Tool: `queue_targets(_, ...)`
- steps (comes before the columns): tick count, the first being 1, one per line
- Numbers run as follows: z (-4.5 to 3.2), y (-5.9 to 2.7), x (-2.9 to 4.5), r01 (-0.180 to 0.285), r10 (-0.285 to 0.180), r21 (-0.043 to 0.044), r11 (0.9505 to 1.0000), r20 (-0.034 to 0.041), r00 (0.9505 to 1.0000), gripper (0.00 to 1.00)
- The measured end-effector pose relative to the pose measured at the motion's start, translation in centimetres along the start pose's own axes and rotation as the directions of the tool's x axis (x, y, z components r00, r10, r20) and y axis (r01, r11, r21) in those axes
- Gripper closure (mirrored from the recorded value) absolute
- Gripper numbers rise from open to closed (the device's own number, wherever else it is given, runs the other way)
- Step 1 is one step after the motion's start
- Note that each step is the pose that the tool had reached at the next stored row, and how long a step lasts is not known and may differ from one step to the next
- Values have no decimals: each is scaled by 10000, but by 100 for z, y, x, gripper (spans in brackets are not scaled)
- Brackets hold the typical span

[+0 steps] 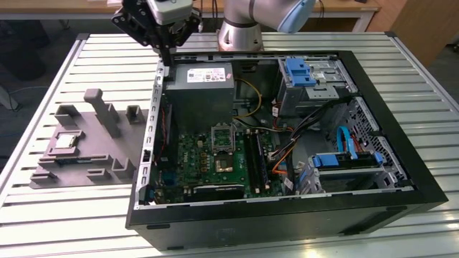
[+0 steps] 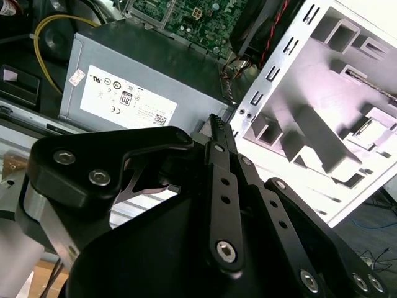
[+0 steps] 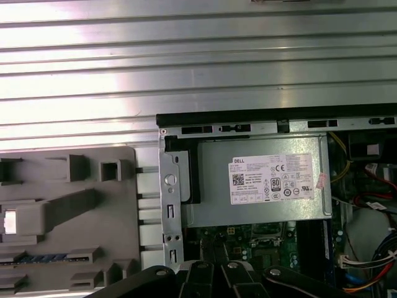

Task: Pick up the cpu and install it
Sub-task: 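Reach for the cpu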

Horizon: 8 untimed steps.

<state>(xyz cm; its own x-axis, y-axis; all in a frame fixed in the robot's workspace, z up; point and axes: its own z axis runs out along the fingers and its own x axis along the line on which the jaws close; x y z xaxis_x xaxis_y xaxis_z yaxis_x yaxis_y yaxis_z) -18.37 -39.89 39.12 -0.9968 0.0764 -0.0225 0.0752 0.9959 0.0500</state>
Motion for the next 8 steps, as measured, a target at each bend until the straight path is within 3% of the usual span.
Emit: queue_targets(8,0,-2,31,0,0,1,10000,-1,10000,89)
